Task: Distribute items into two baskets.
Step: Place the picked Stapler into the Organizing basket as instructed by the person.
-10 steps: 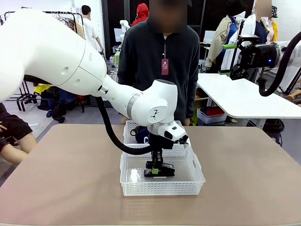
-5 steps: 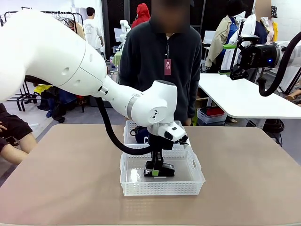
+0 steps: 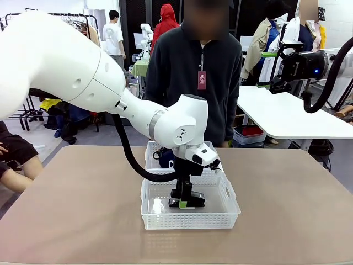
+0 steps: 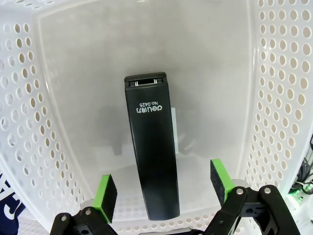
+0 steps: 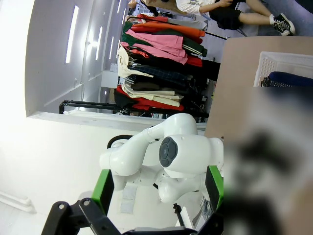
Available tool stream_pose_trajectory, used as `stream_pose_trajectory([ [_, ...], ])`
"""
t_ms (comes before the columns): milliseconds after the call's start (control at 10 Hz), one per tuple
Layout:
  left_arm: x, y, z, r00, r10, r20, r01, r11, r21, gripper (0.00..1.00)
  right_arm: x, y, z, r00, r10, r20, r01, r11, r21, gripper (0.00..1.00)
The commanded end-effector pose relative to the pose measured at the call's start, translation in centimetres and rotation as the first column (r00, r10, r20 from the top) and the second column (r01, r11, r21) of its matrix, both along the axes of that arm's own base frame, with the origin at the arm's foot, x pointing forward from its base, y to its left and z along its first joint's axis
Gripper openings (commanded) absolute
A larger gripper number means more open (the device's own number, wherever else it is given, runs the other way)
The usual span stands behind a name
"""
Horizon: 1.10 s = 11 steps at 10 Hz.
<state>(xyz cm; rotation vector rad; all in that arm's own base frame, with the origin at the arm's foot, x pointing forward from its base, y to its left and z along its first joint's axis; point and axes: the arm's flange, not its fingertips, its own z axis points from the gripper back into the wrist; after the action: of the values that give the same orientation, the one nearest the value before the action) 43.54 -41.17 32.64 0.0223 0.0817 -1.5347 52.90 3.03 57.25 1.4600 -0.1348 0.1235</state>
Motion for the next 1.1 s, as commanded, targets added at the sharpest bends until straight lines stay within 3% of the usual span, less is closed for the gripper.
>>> stream_pose_trajectory([
  [0, -0.6, 0.45, 0.72, 1.0, 0.022, 0.0, -0.022, 1.0, 0.008, 1.0, -0.1, -0.01, 0.22, 1.0, -0.001, 0.004, 0.001, 1.0, 0.004, 1.0],
  [1000, -0.27, 0.07, 0.57, 1.0, 0.003, -0.003, -0.003, 1.0, 0.01, 1.0, -0.1, -0.01, 0.22, 1.0, -0.001, 0.004, 0.001, 1.0, 0.004, 1.0],
])
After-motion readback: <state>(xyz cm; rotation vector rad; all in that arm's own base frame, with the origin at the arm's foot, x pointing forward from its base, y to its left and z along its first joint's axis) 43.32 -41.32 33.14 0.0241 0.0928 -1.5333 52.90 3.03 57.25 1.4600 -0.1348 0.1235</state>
